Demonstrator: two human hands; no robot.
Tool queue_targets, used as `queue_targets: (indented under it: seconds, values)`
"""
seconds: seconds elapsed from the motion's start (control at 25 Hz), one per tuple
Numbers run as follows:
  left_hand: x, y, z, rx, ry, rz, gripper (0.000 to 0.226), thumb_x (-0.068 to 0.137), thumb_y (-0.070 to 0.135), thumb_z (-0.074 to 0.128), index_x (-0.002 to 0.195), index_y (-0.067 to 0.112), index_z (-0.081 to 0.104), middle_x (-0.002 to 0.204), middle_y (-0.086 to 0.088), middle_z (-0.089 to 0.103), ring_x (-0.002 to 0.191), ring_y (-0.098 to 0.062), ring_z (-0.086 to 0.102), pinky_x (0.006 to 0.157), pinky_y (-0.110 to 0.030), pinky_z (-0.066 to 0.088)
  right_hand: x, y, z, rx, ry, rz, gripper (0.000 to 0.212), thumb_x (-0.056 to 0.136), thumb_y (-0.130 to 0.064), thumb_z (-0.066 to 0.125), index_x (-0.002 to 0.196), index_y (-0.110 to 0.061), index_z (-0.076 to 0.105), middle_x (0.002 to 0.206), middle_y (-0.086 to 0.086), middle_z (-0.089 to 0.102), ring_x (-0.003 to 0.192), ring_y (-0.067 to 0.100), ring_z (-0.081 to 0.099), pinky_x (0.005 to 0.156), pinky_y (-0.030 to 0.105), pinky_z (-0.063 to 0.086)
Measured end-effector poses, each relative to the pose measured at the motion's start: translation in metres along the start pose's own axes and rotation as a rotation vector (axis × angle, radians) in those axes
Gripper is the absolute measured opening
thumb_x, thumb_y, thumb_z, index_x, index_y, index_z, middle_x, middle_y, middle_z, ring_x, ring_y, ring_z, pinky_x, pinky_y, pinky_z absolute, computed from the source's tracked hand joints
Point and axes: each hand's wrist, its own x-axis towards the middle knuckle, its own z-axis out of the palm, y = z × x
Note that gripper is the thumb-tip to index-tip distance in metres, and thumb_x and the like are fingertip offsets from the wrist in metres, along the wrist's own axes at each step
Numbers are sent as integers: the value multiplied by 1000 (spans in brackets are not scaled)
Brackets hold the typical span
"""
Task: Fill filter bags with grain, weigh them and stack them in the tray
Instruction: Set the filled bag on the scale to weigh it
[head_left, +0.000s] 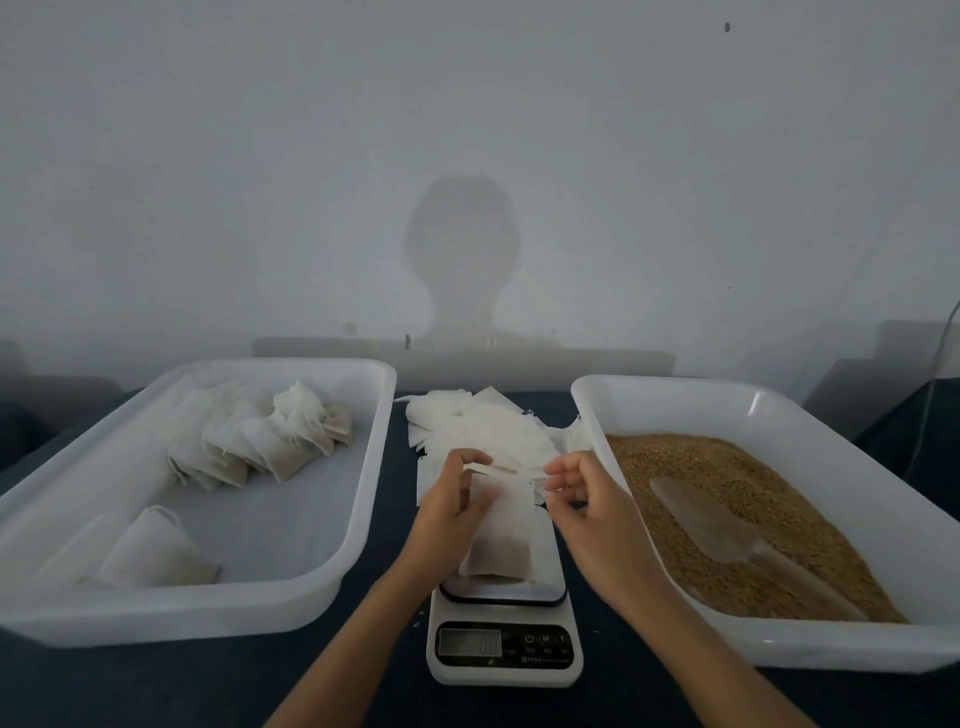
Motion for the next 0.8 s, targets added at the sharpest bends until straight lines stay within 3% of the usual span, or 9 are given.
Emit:
queue_targets:
  seconds: [0.12,0.24,0.4,0.56,0.68,0.8]
  values:
    - [-3,-3,-1,-15,-42,-39,31,96,19,52,123,20,36,63,26,59,60,8,53,58,-6,40,9,17,24,50,-13,106,34,91,-13,59,122,-21,45,116,-6,55,111,9,52,89,18,40]
    - [-3,-6,-4,-54,-12,-101,34,96,23,51,126,22,34,71,20,61,64,6,55,63,-12,44,17,33,39,67,-29,156,41,92,-20,60,128,-20,41,122,-3,53,114,9,50,89,21,38]
    - [-2,-16,-12,-74,55,-163,33,96,24,52,124,24,36,108,4,64,94,-6,62,85,-31,54,18,48,43,106,47,130,29,91,-13,59,117,-20,49,114,-6,58,110,9,53,91,23,41]
    - [-2,-24,-16,-65,118,-178,33,95,17,54,123,20,36,115,0,61,106,-16,60,95,-40,50,18,53,39,118,167,54,31,86,-2,61,106,-23,52,102,-11,58,103,3,54,90,19,42]
    - [-1,-27,-16,-58,147,-190,34,94,15,56,123,17,39,116,-1,59,111,-18,57,96,-41,49,20,55,39,117,194,23,33,85,1,60,105,-24,52,102,-12,58,103,1,54,86,11,37]
    - [0,-31,-14,46,132,-194,30,93,19,58,120,16,45,118,1,57,112,-14,54,94,-28,48,19,55,41,128,185,8,32,85,3,57,104,-23,53,103,-11,58,103,0,53,89,13,38]
